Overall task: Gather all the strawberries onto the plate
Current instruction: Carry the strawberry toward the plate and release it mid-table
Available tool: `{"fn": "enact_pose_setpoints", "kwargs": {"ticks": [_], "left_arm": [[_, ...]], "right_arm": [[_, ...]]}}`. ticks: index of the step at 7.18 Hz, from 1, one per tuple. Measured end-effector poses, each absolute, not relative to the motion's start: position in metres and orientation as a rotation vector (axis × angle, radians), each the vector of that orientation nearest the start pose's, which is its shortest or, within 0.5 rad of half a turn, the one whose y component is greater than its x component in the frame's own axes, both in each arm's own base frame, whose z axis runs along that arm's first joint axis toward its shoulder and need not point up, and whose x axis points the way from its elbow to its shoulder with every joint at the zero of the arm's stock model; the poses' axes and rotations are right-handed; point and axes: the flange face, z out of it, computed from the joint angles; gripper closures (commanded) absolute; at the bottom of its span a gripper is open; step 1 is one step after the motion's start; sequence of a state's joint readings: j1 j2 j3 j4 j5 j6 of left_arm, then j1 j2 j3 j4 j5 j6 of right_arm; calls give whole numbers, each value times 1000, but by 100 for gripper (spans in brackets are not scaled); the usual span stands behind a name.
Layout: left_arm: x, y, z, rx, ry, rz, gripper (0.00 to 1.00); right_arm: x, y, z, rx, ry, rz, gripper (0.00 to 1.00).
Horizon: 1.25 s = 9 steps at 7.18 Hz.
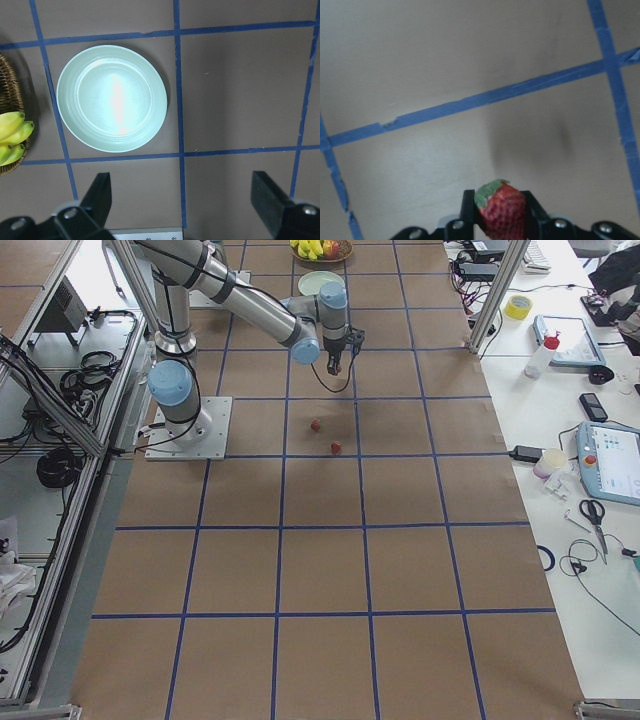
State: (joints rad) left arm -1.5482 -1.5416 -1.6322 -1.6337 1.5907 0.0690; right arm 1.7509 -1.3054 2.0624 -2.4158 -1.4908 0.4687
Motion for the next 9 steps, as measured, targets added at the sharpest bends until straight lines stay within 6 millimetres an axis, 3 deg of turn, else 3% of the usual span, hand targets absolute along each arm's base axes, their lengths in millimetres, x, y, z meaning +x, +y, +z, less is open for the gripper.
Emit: {"fn": "enact_pose_setpoints", "kwargs": {"ticks": [3,4,5,6,7,9], "left_arm": [[-121,-472,466,76,3122,150,0],[-121,-472,466,76,3122,150,0],[-121,-472,466,76,3122,150,0],[-121,-472,466,75,3122,150,0],[-121,-472,466,74,3122,150,0],[-121,-473,466,74,3122,151,0]], "right_arm": [[336,-470,210,505,2916,-31,80],[362,-476,202,507,2912,-20,71],[379,-481,193,500,2918,-14,31],[386,-484,185,498,2926,-9,8],[389,-486,181,498,2931,-5,0],[389,-488,181,498,2935,-11,0]]}}
